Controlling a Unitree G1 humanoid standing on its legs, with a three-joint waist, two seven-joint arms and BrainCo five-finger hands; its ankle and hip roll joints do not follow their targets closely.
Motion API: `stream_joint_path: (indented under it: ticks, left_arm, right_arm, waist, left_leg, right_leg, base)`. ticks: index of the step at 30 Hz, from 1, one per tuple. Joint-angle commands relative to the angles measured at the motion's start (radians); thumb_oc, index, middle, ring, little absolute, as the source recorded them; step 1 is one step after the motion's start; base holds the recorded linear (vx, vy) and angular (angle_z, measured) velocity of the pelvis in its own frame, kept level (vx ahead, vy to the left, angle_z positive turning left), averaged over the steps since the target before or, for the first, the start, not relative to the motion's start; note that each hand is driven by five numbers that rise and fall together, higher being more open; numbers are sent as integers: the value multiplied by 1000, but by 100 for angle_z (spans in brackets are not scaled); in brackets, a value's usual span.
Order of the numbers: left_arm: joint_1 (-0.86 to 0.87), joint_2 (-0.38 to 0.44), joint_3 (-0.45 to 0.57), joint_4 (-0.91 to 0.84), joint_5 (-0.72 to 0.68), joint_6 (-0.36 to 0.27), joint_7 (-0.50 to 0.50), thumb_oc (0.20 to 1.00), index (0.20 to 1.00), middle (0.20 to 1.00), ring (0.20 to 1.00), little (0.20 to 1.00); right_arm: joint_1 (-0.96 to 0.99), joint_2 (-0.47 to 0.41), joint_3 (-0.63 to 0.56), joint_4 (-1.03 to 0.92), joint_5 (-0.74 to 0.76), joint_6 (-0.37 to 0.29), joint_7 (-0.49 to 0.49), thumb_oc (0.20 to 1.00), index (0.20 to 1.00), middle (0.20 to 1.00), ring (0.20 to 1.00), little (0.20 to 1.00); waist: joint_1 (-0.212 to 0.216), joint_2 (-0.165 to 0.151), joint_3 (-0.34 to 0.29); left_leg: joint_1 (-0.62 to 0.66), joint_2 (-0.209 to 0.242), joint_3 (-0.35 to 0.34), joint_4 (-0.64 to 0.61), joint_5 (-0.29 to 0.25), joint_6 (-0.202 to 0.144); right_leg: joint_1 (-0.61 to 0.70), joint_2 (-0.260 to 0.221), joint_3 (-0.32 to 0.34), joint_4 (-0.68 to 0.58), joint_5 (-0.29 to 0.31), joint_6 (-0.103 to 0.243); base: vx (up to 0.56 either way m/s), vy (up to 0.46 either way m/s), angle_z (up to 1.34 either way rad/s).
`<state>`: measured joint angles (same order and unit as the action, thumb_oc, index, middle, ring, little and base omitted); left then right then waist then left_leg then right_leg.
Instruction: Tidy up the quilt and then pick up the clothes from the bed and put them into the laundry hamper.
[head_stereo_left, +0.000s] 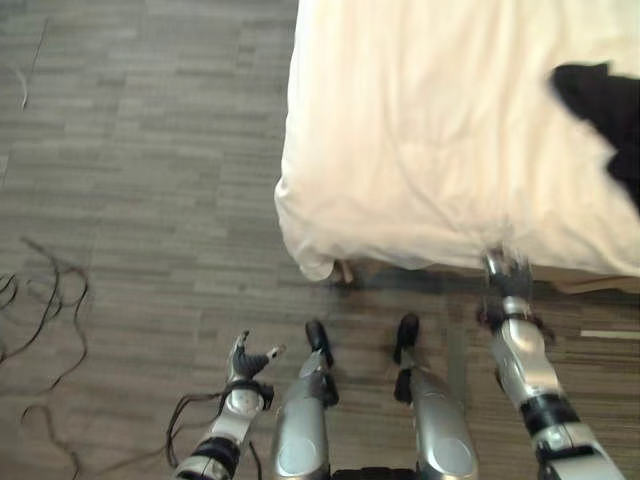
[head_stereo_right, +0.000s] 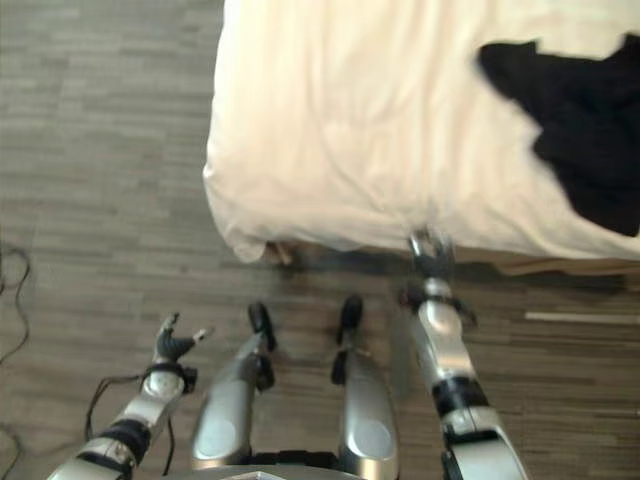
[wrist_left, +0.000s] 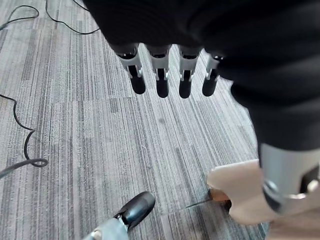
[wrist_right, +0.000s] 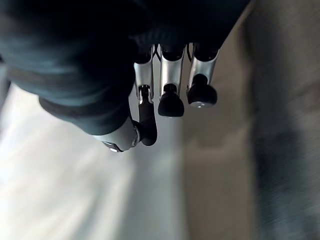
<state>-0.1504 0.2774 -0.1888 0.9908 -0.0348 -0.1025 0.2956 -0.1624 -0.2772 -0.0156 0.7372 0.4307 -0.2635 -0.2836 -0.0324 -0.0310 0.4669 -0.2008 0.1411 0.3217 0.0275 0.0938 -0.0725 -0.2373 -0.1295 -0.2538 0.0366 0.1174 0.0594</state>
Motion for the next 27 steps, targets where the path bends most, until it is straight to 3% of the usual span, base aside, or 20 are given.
stream_joint_path:
  ticks: [1, 2, 5, 8, 11, 14, 15, 17, 18, 19, 20, 21, 22, 23, 24, 25, 27]
  left_arm:
    - [70, 3, -9, 82, 10, 12, -30, 1000, 1000, 1000, 1000, 1000]
    - [68, 2, -21, 91, 17, 10, -37, 1000, 1000, 1000, 1000, 1000]
    - [52, 6, -61, 108, 61, 15, -53, 1000, 1000, 1000, 1000, 1000]
    - [44, 2, -89, 125, 101, 21, -57, 1000, 1000, 1000, 1000, 1000]
    - [53, -10, -95, 142, 114, 29, -60, 1000, 1000, 1000, 1000, 1000]
    - [58, -10, -119, 181, 179, 43, -77, 1000, 1000, 1000, 1000, 1000]
    - [59, -3, -132, 186, 221, 48, -78, 1000, 1000, 1000, 1000, 1000]
    - [62, 3, -154, 221, 292, 59, -91, 1000, 1000, 1000, 1000, 1000]
    - [63, 0, -151, 230, 295, 60, -101, 1000, 1000, 1000, 1000, 1000]
    - [67, -2, -145, 238, 293, 59, -96, 1000, 1000, 1000, 1000, 1000]
    - [67, -3, -141, 233, 281, 61, -87, 1000, 1000, 1000, 1000, 1000]
    - [67, -5, -139, 226, 273, 59, -82, 1000, 1000, 1000, 1000, 1000]
    - [70, -6, -136, 221, 258, 56, -71, 1000, 1000, 1000, 1000, 1000]
    - [76, -14, -134, 224, 239, 50, -64, 1000, 1000, 1000, 1000, 1000]
    - [82, -28, -125, 222, 232, 46, -58, 1000, 1000, 1000, 1000, 1000]
    - [83, -39, -116, 225, 225, 43, -53, 1000, 1000, 1000, 1000, 1000]
    - [68, -62, -106, 238, 212, 43, -42, 1000, 1000, 1000, 1000, 1000]
  right_arm:
    - [134, 21, -56, 229, 52, 72, 12, 652, 652, 652, 652, 652]
    - [159, 25, -59, 312, 30, 100, 20, 1000, 1000, 1000, 1000, 1000]
    - [198, 22, -47, 436, -34, 146, 49, 1000, 1000, 1000, 1000, 1000]
    - [193, 20, -3, 511, -118, 185, 63, 1000, 1000, 1000, 1000, 1000]
    - [177, 19, 34, 521, -194, 201, 61, 1000, 1000, 1000, 1000, 1000]
    - [170, 26, 68, 496, -231, 203, 77, 1000, 1000, 1000, 1000, 1000]
    - [169, 26, 80, 492, -243, 196, 76, 1000, 1000, 1000, 1000, 1000]
    - [166, 25, 106, 493, -245, 190, 89, 1000, 1000, 1000, 1000, 1000]
    - [165, 21, 115, 496, -251, 192, 93, 1000, 1000, 1000, 1000, 1000]
    - [158, 17, 136, 494, -264, 191, 94, 1000, 1000, 1000, 1000, 1000]
    - [146, 14, 162, 488, -283, 189, 84, 1000, 1000, 1000, 1000, 1000]
    - [142, 10, 180, 478, -293, 191, 82, 1000, 1000, 1000, 1000, 1000]
    - [127, 7, 208, 459, -307, 192, 82, 1000, 1000, 1000, 1000, 1000]
    - [115, 1, 244, 452, -327, 193, 88, 1000, 1000, 1000, 1000, 1000]
    - [115, 3, 266, 445, -358, 191, 87, 1000, 1000, 1000, 1000, 1000]
    - [107, 6, 289, 440, -385, 193, 84, 1000, 1000, 1000, 1000, 1000]
    - [89, 15, 316, 441, -411, 193, 78, 1000, 1000, 1000, 1000, 1000]
  waist:
    - [-65, -20, -172]
    - [-74, -20, -202]
    - [-91, -16, -257]
    - [-106, -4, -262]
    - [-93, 14, -261]
    - [-88, 24, -275]
    - [-92, 25, -281]
    - [-113, 14, -305]
    - [-111, 12, -309]
    - [-100, 9, -307]
    - [-78, 1, -292]
    - [-59, -11, -280]
    - [-33, -24, -264]
    - [-4, -39, -255]
    - [24, -58, -248]
    - [47, -62, -246]
    - [74, -65, -242]
  left_leg:
    - [59, 21, -14, 40, -126, -29]
    - [90, 11, -9, 5, -118, -26]
    - [176, -14, 7, -76, -103, -17]
    - [255, -8, 59, -111, -111, -10]
    - [331, 10, 143, -114, -134, -20]
    - [376, 16, 244, -104, -134, -15]
    - [381, 15, 260, -89, -143, -9]
    - [379, 56, 312, 14, -170, -24]
    - [367, 93, 326, 111, -142, -42]
    - [350, 156, 324, 264, -80, -79]
    - [300, 215, 248, 443, 9, -109]
    - [258, 230, 183, 531, 42, -97]
    - [198, 206, 87, 634, 25, -82]
    - [122, 109, -22, 671, -54, -34]
    - [53, 20, -109, 672, -84, 10]
    - [25, -19, -158, 666, -111, 15]
    - [-7, -20, -206, 544, -127, 16]
  right_leg:
    - [61, -83, 31, 19, -96, 112]
    - [84, -83, 33, 0, -84, 120]
    - [129, -81, 42, -7, -81, 130]
    - [126, -84, 37, 63, -89, 143]
    - [131, -117, -128, 148, -97, 148]
    - [140, -148, -369, 212, -102, 118]
    - [148, -147, -395, 215, -117, 104]
    - [163, -92, -344, 154, -157, 67]
    - [182, -65, -317, 123, -183, 49]
    - [207, -16, -285, 82, -203, 14]
    - [235, 36, -236, 42, -221, -23]
    - [256, 51, -203, 18, -226, -38]
    - [265, 67, -162, 0, -230, -54]
    - [271, 74, -95, -10, -221, -54]
    - [278, 63, -45, -24, -198, -42]
    - [285, 66, 1, -38, -196, -25]
    - [293, 58, 78, -67, -193, 9]
  base:
    - [233, 143, -22]
    - [206, 137, -34]
    - [141, 98, -32]
    - [57, 41, -32]
    - [45, -14, -94]
    - [29, -56, -149]
    - [35, -124, -128]
    - [153, -233, -116]
    - [320, -334, -139]
    - [347, -384, -125]
    - [328, -377, -199]
    - [227, -275, -172]
    - [169, -76, -207]
    - [126, 26, -180]
    - [164, 103, -281]
    - [178, 110, -281]
    - [320, 134, -242]
